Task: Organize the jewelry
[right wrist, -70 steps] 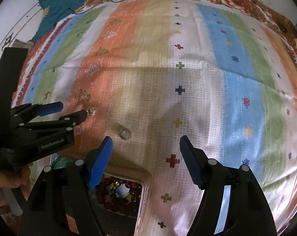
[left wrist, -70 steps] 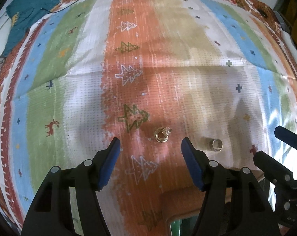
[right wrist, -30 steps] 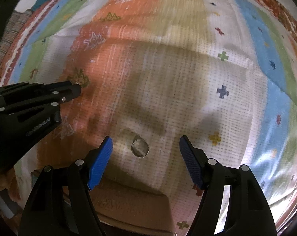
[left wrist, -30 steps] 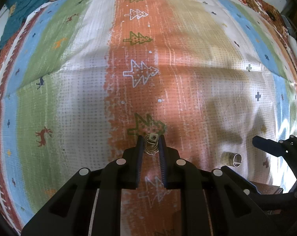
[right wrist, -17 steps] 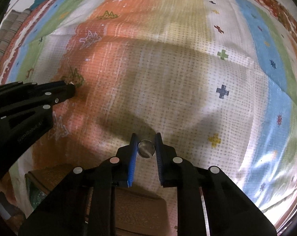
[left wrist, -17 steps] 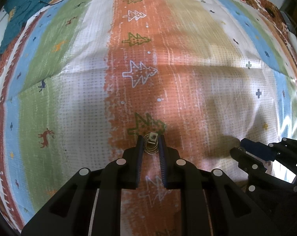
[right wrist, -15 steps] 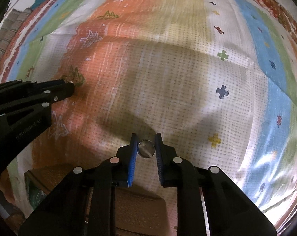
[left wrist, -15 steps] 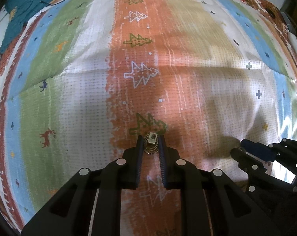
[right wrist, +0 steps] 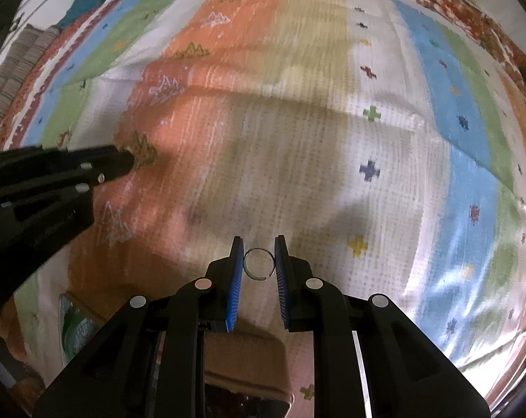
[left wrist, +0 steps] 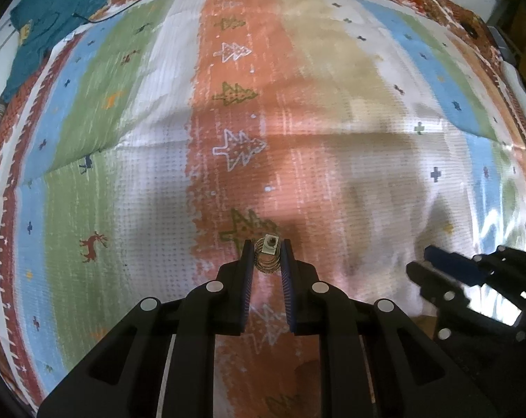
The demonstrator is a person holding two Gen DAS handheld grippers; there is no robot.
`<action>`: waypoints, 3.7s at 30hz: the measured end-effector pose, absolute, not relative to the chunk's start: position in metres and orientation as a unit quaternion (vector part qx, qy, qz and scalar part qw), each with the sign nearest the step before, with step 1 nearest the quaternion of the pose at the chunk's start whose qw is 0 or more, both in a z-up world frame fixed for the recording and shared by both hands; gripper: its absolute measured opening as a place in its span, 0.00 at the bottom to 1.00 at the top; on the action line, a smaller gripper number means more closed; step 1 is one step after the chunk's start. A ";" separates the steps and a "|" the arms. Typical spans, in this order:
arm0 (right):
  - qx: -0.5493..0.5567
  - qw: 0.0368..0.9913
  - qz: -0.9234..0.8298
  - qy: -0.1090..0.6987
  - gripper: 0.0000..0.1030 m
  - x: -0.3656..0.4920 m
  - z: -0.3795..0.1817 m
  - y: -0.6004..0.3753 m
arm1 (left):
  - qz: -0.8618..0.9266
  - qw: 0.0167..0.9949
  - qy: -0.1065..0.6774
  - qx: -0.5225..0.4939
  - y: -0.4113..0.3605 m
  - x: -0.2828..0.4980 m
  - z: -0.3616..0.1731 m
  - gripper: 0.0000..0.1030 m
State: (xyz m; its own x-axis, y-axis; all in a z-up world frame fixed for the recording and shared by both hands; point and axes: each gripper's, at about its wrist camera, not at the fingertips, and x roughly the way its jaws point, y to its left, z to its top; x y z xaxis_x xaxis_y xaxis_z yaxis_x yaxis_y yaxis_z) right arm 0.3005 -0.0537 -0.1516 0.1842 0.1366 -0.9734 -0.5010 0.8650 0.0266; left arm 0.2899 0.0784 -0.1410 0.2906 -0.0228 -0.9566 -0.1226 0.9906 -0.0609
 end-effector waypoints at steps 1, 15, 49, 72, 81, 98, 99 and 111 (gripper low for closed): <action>-0.150 0.755 0.210 0.603 0.18 0.298 -0.148 -0.054 | 0.030 0.802 0.593 -0.062 0.078 0.288 -0.139 0.14; -0.128 0.793 0.227 0.551 0.18 0.276 -0.108 -0.072 | 0.020 0.822 0.566 -0.049 0.057 0.271 -0.106 0.14; -0.098 0.852 0.228 0.461 0.18 0.218 -0.054 -0.097 | -0.024 0.871 0.487 -0.061 0.023 0.184 -0.027 0.15; -0.091 0.845 0.236 0.470 0.36 0.192 -0.054 -0.105 | -0.016 0.873 0.480 -0.080 0.021 0.154 -0.023 0.22; -0.072 0.849 0.231 0.471 0.49 0.176 -0.046 -0.123 | -0.018 0.877 0.473 -0.082 0.022 0.131 -0.018 0.35; -0.086 0.853 0.235 0.457 0.68 0.133 -0.031 -0.146 | -0.034 0.892 0.449 -0.051 0.008 0.075 -0.010 0.67; -0.087 0.853 0.235 0.458 0.69 0.132 -0.032 -0.147 | -0.033 0.893 0.446 -0.050 0.006 0.072 -0.009 0.68; -0.103 0.857 0.253 0.437 0.82 0.097 -0.024 -0.151 | -0.030 0.893 0.444 -0.060 0.006 0.042 -0.012 0.86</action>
State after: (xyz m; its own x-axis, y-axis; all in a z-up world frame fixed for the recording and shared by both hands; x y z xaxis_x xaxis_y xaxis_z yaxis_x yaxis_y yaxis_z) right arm 0.0966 -0.1515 -0.0240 0.4901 0.3433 -0.8012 -0.5236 0.8508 0.0443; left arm 0.0421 0.0057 -0.0117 0.6036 -0.1066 -0.7902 0.0001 0.9910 -0.1336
